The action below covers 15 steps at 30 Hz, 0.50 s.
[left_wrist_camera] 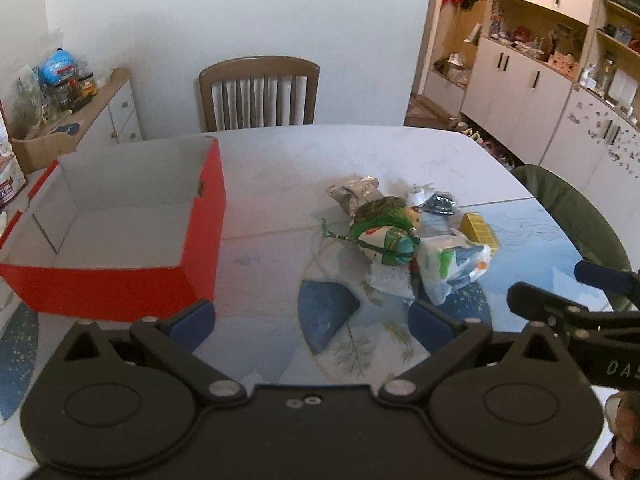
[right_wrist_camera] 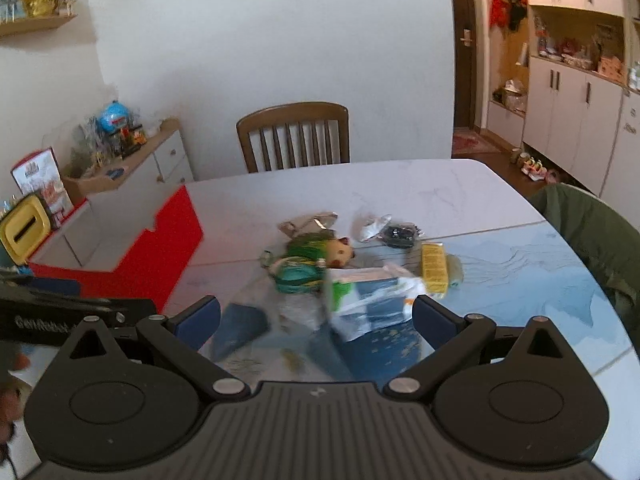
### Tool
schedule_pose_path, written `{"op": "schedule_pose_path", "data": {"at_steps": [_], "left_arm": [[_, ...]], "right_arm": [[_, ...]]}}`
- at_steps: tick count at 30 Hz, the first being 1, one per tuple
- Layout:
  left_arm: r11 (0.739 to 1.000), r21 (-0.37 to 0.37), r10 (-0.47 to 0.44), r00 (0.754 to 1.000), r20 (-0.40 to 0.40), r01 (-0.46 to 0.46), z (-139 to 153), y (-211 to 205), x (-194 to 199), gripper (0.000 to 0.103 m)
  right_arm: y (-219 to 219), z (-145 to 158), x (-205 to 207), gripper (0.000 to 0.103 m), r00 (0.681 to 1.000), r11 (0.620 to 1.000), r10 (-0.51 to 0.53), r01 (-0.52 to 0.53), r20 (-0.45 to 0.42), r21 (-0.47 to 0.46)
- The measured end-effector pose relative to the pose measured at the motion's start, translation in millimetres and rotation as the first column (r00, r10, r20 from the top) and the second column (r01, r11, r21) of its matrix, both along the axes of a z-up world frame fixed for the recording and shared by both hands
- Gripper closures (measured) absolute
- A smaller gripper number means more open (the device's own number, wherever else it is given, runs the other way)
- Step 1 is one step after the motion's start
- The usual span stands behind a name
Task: Organize objects
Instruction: 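Reach both tools to the pile, grasp green plush and white bag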
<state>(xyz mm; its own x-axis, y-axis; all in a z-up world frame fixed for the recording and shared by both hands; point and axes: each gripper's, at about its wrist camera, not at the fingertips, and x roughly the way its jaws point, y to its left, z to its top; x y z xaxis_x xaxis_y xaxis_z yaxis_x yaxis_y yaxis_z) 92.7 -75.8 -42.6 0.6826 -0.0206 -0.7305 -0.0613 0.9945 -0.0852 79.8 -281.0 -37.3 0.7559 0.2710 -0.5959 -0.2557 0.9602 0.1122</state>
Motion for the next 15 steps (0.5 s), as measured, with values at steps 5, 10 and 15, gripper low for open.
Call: {"op": "schedule_pose_path", "data": {"at_steps": [5, 10, 15], "left_arm": [[0.999, -0.021, 0.034, 0.999, 0.006, -0.034, -3, -11, 26, 0.0], [0.997, -0.057, 0.046, 0.999, -0.004, -0.046, -10, -25, 52, 0.0], [0.996, -0.066, 0.053, 0.998, -0.029, -0.055, -25, -39, 79, 0.001]], "right_arm": [[-21, -16, 27, 0.001, 0.998, 0.997, 0.066, -0.067, -0.008, -0.048], [-34, -30, 48, 0.002, 0.993, 0.99, 0.115, -0.115, -0.005, -0.085], [-42, -47, 72, 0.002, 0.99, 0.986, 0.14, -0.142, -0.027, -0.092]]}}
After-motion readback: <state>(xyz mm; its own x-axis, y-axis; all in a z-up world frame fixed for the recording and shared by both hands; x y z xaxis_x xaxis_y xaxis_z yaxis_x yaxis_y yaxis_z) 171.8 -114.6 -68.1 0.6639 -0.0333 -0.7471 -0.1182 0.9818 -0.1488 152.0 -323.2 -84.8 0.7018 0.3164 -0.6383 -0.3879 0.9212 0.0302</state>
